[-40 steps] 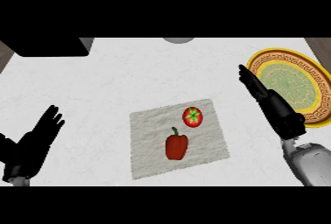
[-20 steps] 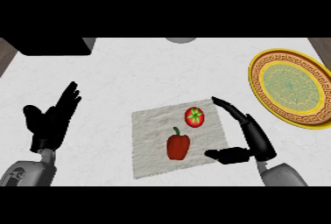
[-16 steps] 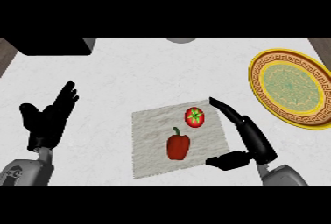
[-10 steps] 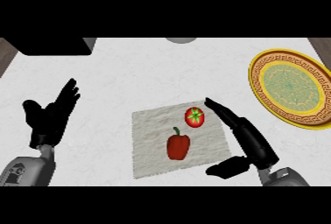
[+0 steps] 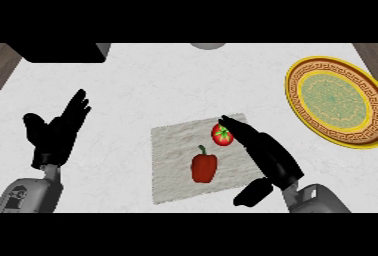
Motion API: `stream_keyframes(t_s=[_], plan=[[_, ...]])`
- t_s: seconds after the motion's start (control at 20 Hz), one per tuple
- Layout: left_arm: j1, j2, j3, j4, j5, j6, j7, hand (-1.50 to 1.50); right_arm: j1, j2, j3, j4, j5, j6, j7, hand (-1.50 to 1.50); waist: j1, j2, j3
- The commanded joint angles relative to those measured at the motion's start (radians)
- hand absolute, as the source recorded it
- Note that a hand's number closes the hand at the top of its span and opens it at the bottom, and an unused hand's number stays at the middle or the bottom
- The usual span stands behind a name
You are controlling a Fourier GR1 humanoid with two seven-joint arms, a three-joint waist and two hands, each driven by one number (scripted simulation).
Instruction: Pick the bell pepper from the placemat and place it in the plate
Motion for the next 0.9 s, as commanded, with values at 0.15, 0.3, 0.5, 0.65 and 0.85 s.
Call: stream_keyframes(t_s=[0.15, 0.3, 0.5, 0.65, 0.85], plan=[[-0.02, -0.026, 0.018, 0.066, -0.035, -0.013, -0.038, 0.0, -0.062, 0.058, 0.037, 0.02, 0.116, 0.115, 0.157, -1.5, -0.002, 0.001, 0.0], [0.06, -0.026, 0.006, -0.05, -0.044, -0.008, -0.012, 0.0, -0.113, 0.042, -0.009, 0.1, 0.095, 0.204, 0.124, -1.5, 0.006, 0.0, 0.001], [0.016, -0.046, 0.023, -0.048, -0.049, -0.022, 0.042, 0.0, -0.115, 0.129, -0.017, 0.098, 0.141, 0.26, 0.185, -1.5, 0.002, 0.0, 0.001], [0.005, -0.033, 0.061, -0.001, -0.042, -0.057, 0.007, 0.0, -0.138, 0.223, 0.01, 0.204, 0.209, 0.23, 0.183, -1.5, 0.003, 0.001, 0.001], [0.073, -0.02, 0.078, -0.076, -0.051, -0.086, 0.017, 0.0, -0.113, 0.243, -0.007, 0.198, 0.272, 0.244, 0.183, -1.5, 0.004, 0.0, 0.001]])
